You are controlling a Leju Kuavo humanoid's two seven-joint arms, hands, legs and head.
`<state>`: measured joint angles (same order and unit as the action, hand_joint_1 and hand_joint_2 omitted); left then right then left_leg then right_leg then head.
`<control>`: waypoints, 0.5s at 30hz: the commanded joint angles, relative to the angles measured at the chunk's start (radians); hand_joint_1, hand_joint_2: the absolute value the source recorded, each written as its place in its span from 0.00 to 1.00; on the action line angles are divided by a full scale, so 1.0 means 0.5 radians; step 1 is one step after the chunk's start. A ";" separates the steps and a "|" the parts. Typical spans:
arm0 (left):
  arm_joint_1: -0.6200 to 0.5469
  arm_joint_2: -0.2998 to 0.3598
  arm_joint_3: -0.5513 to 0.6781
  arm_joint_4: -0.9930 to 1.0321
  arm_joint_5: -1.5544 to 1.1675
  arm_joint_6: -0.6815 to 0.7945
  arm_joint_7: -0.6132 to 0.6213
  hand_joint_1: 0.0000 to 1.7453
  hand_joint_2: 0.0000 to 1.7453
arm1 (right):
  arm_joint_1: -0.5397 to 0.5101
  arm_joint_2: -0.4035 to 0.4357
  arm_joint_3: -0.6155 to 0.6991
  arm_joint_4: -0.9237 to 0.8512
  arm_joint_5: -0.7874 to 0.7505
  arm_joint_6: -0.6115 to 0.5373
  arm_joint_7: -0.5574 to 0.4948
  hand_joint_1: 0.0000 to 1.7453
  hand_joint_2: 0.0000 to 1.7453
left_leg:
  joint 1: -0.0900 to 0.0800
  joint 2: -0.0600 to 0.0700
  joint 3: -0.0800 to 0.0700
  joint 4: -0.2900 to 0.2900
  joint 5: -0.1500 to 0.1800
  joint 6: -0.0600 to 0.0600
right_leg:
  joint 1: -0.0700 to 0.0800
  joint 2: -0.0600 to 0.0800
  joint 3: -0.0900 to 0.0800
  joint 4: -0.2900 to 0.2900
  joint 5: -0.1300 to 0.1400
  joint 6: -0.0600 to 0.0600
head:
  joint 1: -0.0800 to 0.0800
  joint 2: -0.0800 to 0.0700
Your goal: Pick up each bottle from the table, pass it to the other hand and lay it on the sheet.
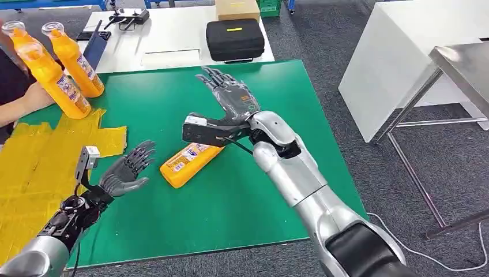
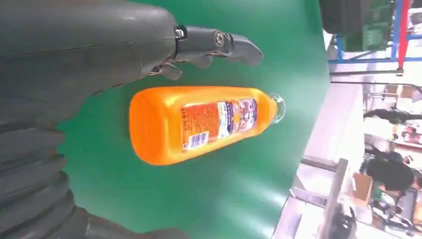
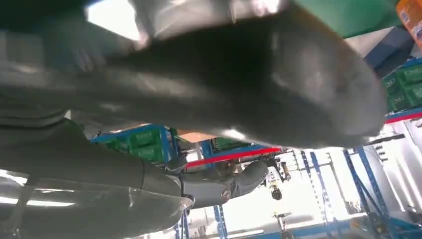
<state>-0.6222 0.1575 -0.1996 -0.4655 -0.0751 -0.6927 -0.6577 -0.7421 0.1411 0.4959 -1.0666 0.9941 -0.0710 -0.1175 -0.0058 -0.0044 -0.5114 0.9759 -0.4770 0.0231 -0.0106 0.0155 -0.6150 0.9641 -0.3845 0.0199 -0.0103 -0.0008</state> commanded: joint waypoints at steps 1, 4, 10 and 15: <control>0.124 -0.019 -0.338 -0.186 0.107 0.082 0.019 0.00 1.00 | -0.100 -0.055 0.001 0.097 -0.016 0.025 -0.010 0.00 0.00 | 0.001 -0.004 0.003 0.001 -0.002 -0.002 | 0.002 -0.007 0.005 0.000 -0.003 0.000 | 0.001 0.000; 0.137 -0.015 -0.370 -0.209 0.127 0.081 0.007 0.00 1.00 | -0.103 -0.055 0.006 0.100 -0.017 0.027 -0.008 0.00 0.00 | 0.002 -0.004 0.000 0.004 -0.002 -0.003 | 0.003 -0.006 0.004 0.001 -0.002 -0.001 | 0.001 0.000; 0.349 -0.112 -0.418 -0.463 0.143 0.410 0.070 0.00 1.00 | -0.147 -0.037 0.030 0.167 -0.037 0.033 -0.006 0.00 0.00 | -0.001 -0.001 0.004 0.000 -0.002 -0.004 | 0.000 -0.005 0.006 -0.001 -0.003 -0.001 | 0.000 0.000; 0.345 -0.172 -0.373 -0.461 0.127 0.601 0.143 0.00 1.00 | -0.159 -0.005 0.043 0.215 -0.037 0.016 -0.003 0.00 0.00 | 0.000 -0.003 0.002 0.001 -0.002 -0.003 | 0.001 -0.006 0.005 0.000 -0.003 -0.001 | 0.001 0.000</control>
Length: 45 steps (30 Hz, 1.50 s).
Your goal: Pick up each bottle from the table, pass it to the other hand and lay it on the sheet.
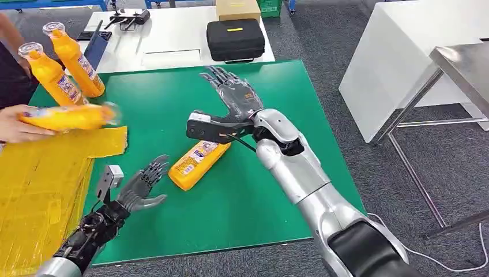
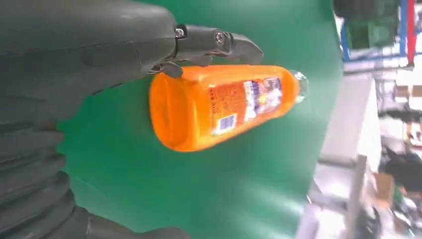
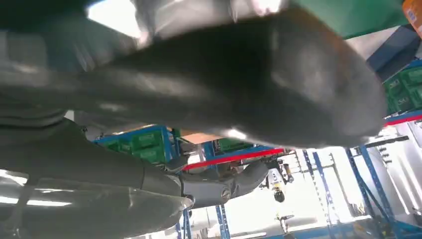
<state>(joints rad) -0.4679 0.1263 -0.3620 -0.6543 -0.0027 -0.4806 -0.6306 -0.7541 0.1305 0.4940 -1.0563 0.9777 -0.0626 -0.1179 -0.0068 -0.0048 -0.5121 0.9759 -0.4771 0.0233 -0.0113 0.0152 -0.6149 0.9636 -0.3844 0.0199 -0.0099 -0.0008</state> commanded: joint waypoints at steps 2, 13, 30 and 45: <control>0.037 -0.100 -0.045 -0.080 -0.015 0.169 0.086 0.00 1.00 | -0.136 0.020 0.049 0.194 -0.004 -0.001 -0.002 0.00 0.00 | 0.002 0.000 0.003 0.002 -0.002 -0.003 | 0.002 -0.003 0.004 0.001 -0.002 -0.001 | 0.000 0.000; 0.051 -0.093 -0.018 -0.173 -0.001 0.015 0.134 0.00 1.00 | -0.134 0.007 0.074 0.135 -0.009 0.025 0.015 0.00 0.00 | 0.005 0.000 0.004 0.004 -0.004 -0.005 | 0.005 -0.004 0.005 0.002 -0.004 -0.002 | 0.000 0.000; 0.098 0.040 0.237 -0.361 0.141 0.018 0.119 0.00 1.00 | -0.095 -0.089 0.120 0.287 0.017 0.046 0.007 0.00 0.00 | 0.005 0.002 0.004 0.001 -0.002 -0.003 | 0.004 -0.001 0.005 -0.001 -0.001 -0.002 | 0.000 0.000; 0.314 -0.095 0.722 -0.870 0.173 0.633 0.114 0.00 1.00 | 0.158 -0.088 0.164 0.670 0.270 -0.069 0.096 0.00 1.00 | 0.005 0.001 0.008 -0.002 -0.002 -0.003 | 0.004 -0.002 0.009 -0.004 -0.002 -0.001 | 0.000 0.000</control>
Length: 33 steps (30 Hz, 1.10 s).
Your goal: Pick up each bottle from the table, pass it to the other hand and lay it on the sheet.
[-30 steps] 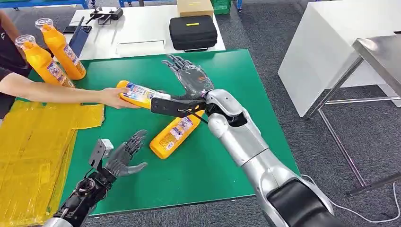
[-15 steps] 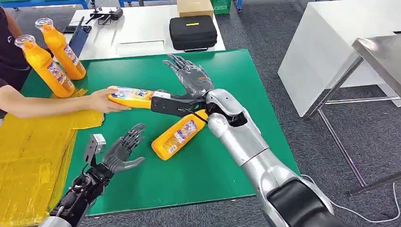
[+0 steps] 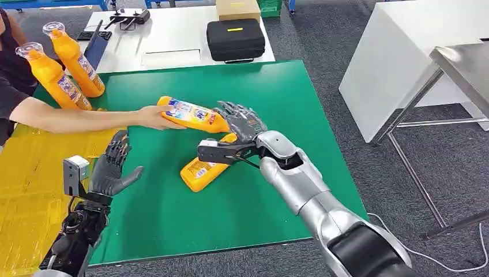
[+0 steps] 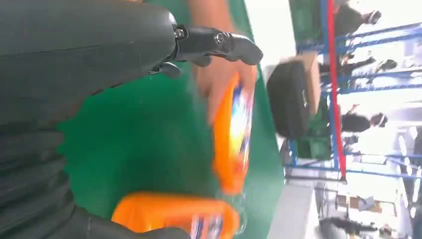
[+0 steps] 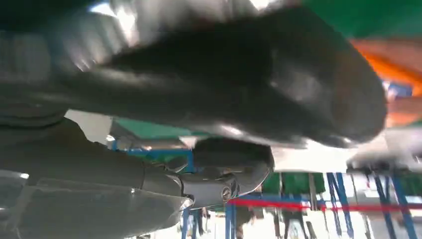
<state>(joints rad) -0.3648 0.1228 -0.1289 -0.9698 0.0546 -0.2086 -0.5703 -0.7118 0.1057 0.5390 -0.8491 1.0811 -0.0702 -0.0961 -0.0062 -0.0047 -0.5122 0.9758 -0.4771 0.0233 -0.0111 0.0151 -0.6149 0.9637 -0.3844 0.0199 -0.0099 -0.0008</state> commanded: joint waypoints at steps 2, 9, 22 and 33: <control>0.120 -0.106 0.253 -0.256 0.051 0.082 0.007 0.00 1.00 | 0.136 -0.063 0.058 0.184 0.094 -0.027 0.046 0.00 1.00 | 0.004 -0.002 0.010 -0.003 -0.002 -0.003 | 0.005 -0.005 0.012 -0.005 -0.002 -0.001 | 0.000 0.000; 0.225 -0.133 0.281 -0.366 0.033 0.107 0.023 0.00 1.00 | 0.203 -0.071 0.068 0.073 0.144 0.067 0.022 0.00 1.00 | 0.001 0.001 0.004 0.000 -0.002 -0.002 | 0.002 -0.001 0.004 -0.001 -0.001 -0.001 | 0.001 0.000; 0.094 -0.210 0.213 -0.262 0.000 0.081 0.063 0.00 1.00 | 0.344 -0.176 0.060 0.047 0.161 0.331 0.008 0.00 1.00 | 0.003 -0.009 0.004 0.001 -0.001 -0.003 | 0.004 -0.012 0.008 -0.002 -0.003 -0.001 | -0.001 0.000; 0.160 -0.245 0.261 -0.384 0.005 0.105 0.105 0.00 1.00 | 0.274 -0.207 0.098 0.275 0.345 0.359 0.170 0.00 1.00 | 0.002 -0.002 0.008 0.000 -0.003 -0.004 | 0.004 -0.006 0.009 -0.003 -0.003 -0.001 | 0.001 0.000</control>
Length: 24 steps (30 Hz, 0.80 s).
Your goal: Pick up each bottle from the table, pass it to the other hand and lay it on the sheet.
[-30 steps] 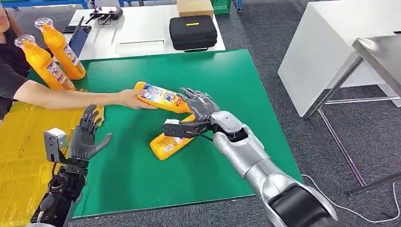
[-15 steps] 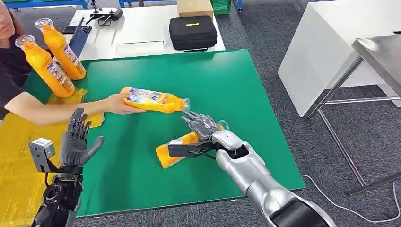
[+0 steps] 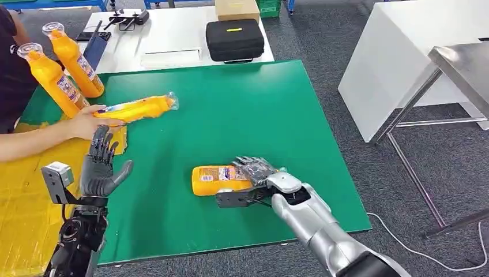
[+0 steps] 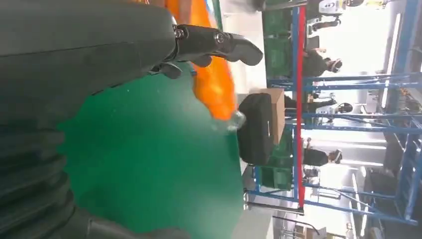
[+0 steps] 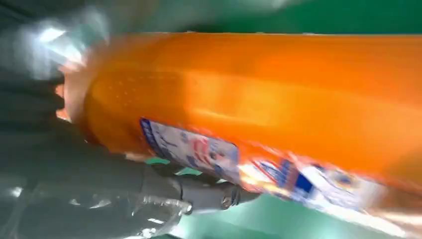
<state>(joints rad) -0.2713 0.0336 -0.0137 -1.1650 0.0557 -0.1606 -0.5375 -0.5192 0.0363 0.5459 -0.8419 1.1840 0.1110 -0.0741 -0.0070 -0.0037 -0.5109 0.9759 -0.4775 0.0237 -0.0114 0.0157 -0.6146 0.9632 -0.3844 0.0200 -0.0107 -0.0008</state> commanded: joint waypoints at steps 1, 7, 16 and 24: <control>-0.005 -0.068 0.047 -0.022 0.003 0.013 0.042 0.00 1.00 | -0.137 -0.061 0.107 0.304 0.184 -0.006 0.152 0.00 1.00 | 0.001 -0.003 0.003 -0.001 0.000 -0.002 | 0.001 -0.005 0.004 -0.001 -0.001 -0.001 | 0.001 0.000; 0.153 -0.091 0.157 -0.245 0.005 0.032 0.074 0.00 1.00 | -0.263 0.043 0.151 0.545 0.295 -0.043 0.177 1.00 1.00 | 0.001 0.002 0.004 -0.001 0.000 -0.002 | 0.001 0.000 0.005 -0.001 0.000 -0.001 | 0.001 0.000; 0.309 -0.177 0.291 -0.493 -0.068 0.021 0.146 0.00 1.00 | -0.399 0.178 0.099 0.629 0.271 -0.139 0.152 1.00 1.00 | 0.002 0.003 0.006 0.000 -0.001 -0.002 | 0.002 0.001 0.005 0.000 0.001 0.001 | 0.001 0.000; 0.365 -0.221 0.361 -0.508 -0.036 -0.146 0.169 0.00 1.00 | -0.461 0.252 -0.165 0.391 -0.082 -0.262 0.020 1.00 1.00 | 0.001 0.004 0.000 0.002 -0.001 -0.002 | 0.000 0.002 0.000 0.003 0.001 0.001 | 0.001 0.000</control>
<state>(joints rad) -0.1065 -0.0358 0.1068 -1.4084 0.0366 -0.2044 -0.4559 -0.6695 0.1182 0.5642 -0.6233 1.2606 0.0031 -0.0175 -0.0062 -0.0039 -0.5106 0.9757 -0.4769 0.0237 -0.0113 0.0155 -0.6132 0.9634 -0.3835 0.0209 -0.0103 -0.0008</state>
